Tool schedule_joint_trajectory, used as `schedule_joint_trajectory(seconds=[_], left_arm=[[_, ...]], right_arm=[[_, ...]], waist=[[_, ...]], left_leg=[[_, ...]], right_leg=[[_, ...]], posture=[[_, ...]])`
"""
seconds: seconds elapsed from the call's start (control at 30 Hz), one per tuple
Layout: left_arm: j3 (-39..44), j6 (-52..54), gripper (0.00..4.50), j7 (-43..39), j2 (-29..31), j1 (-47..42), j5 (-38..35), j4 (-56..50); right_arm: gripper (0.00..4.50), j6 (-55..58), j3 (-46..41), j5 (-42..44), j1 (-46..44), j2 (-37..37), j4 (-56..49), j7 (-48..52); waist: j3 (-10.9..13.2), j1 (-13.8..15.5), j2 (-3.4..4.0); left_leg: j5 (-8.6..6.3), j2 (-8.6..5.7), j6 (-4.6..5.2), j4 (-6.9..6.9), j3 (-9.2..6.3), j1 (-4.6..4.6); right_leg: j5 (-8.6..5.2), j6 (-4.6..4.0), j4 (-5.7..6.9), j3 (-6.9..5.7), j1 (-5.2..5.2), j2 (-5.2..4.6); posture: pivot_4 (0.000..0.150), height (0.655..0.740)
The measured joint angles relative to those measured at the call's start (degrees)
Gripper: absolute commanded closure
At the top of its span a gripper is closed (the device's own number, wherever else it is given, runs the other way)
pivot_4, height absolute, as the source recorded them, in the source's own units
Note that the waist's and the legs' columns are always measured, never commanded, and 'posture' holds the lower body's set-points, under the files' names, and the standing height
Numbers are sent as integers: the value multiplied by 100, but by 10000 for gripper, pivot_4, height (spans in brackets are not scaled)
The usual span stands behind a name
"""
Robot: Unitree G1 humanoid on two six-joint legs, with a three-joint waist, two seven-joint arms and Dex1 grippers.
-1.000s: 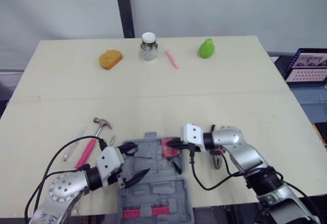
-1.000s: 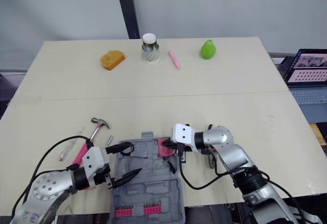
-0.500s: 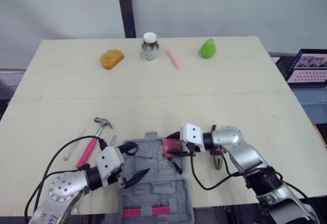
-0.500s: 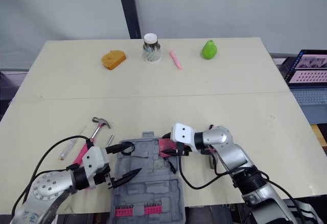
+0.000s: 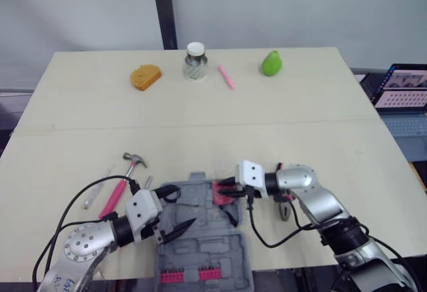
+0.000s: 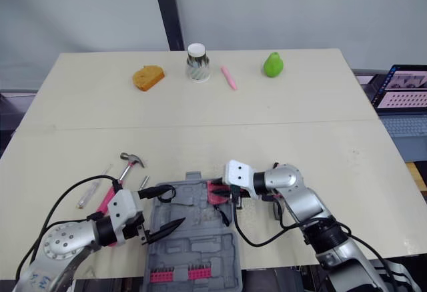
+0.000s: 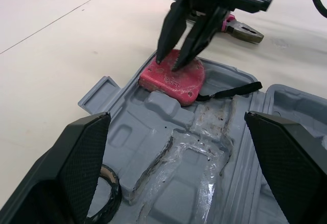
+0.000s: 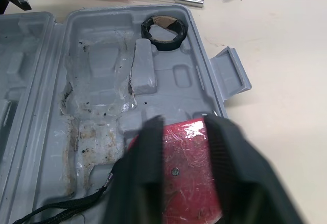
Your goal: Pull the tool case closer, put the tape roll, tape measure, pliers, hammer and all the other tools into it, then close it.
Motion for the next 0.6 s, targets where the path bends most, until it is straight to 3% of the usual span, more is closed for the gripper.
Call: schedule_joint_trajectory(seconds=[0.6], left_arm=[[-48, 4, 0, 4, -5, -13, 3, 2]], right_arm=[[41316, -284, 101, -180, -10, 8, 335, 1]], waist=[[0, -2, 0]], left_leg=[[0, 0, 0, 0, 0, 0]], right_leg=[[0, 0, 0, 0, 0, 0]], posture=[[1500, 7400]])
